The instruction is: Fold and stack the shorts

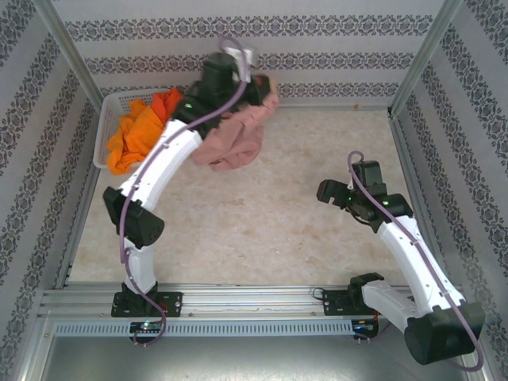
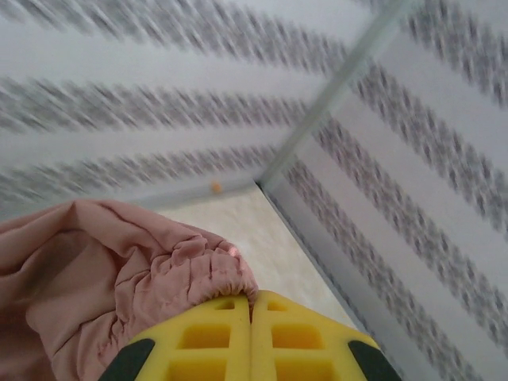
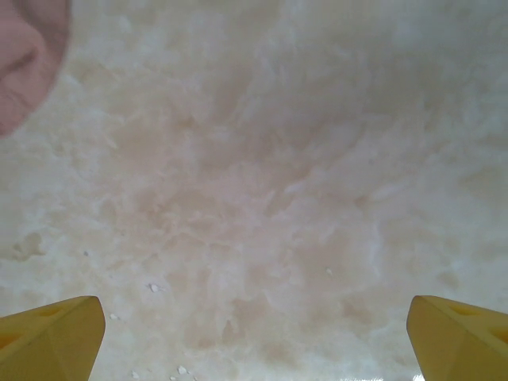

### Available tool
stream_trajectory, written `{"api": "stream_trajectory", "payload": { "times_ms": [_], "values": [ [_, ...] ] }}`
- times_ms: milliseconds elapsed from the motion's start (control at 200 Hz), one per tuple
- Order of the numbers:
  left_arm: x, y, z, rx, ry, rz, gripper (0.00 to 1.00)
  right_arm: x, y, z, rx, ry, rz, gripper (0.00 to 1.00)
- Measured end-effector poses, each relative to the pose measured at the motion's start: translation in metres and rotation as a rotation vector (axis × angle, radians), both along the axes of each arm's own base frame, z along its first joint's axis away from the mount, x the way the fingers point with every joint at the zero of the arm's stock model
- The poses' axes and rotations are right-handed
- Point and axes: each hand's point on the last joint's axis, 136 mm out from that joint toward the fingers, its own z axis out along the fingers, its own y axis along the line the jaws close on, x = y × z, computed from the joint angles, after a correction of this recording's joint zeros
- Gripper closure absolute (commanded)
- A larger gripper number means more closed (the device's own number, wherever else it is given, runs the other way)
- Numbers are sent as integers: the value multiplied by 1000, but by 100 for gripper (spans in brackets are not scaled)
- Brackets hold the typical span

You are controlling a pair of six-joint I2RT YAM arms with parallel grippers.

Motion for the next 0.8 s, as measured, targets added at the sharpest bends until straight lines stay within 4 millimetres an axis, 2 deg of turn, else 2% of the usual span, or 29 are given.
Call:
{"api": "stream_trajectory", "payload": {
  "times_ms": [30,80,100,110,125,140,155,195,210,235,270,310,340,400,445,465,490,570,654,709,799],
  "values": [
    [-6,-18,-18,17,27,-35,85,1,-1,8,-1,-30,-2,2],
    [-22,-52,-57,53,84,-103,57,2,-4,19,-2,-68,-9,2],
    [-25,-60,-66,60,98,-119,48,2,-5,23,-2,-82,-11,2],
    [-30,-69,-78,71,114,-139,44,3,-6,24,-2,-87,-13,2],
    [-36,-79,-95,86,137,-161,40,3,-7,26,-3,-96,-16,2],
    [-38,-81,-98,89,142,-167,35,3,-9,28,-3,-101,-20,2],
    [-46,-94,-119,107,168,-194,32,3,-9,29,-4,-104,-20,2],
    [-60,-107,-146,133,205,-231,24,4,-13,30,-4,-109,-34,2],
    [-62,-108,-150,137,210,-235,21,5,-14,29,-4,-108,-37,2],
    [-74,-114,-173,162,246,-255,16,5,-16,29,-4,-105,-45,2],
    [-82,-115,-188,175,262,-264,9,6,-19,27,1,-98,-53,2],
    [-89,-110,-203,187,277,-257,4,6,-21,24,12,-87,-62,2],
    [-94,-99,-211,203,283,-240,1,7,-23,21,21,-79,-69,2],
    [-97,-73,-212,222,278,-195,0,7,-22,13,46,-56,-70,2],
    [-94,-49,-199,220,257,-148,0,8,-21,5,62,-32,-71,2],
    [-92,-42,-191,214,244,-131,0,8,-19,2,73,-22,-68,2],
    [-86,-25,-172,196,210,-92,0,8,-17,-2,85,-7,-65,2],
    [-75,12,-125,136,133,-23,0,15,-7,-14,147,35,-56,2],
    [-63,42,-95,81,90,36,4,27,2,-26,215,79,-69,3],
    [-57,51,-93,58,97,55,5,33,5,-35,254,107,-90,3],
    [-49,45,-120,65,163,47,6,45,5,-46,326,143,-151,5]
  ]
}}
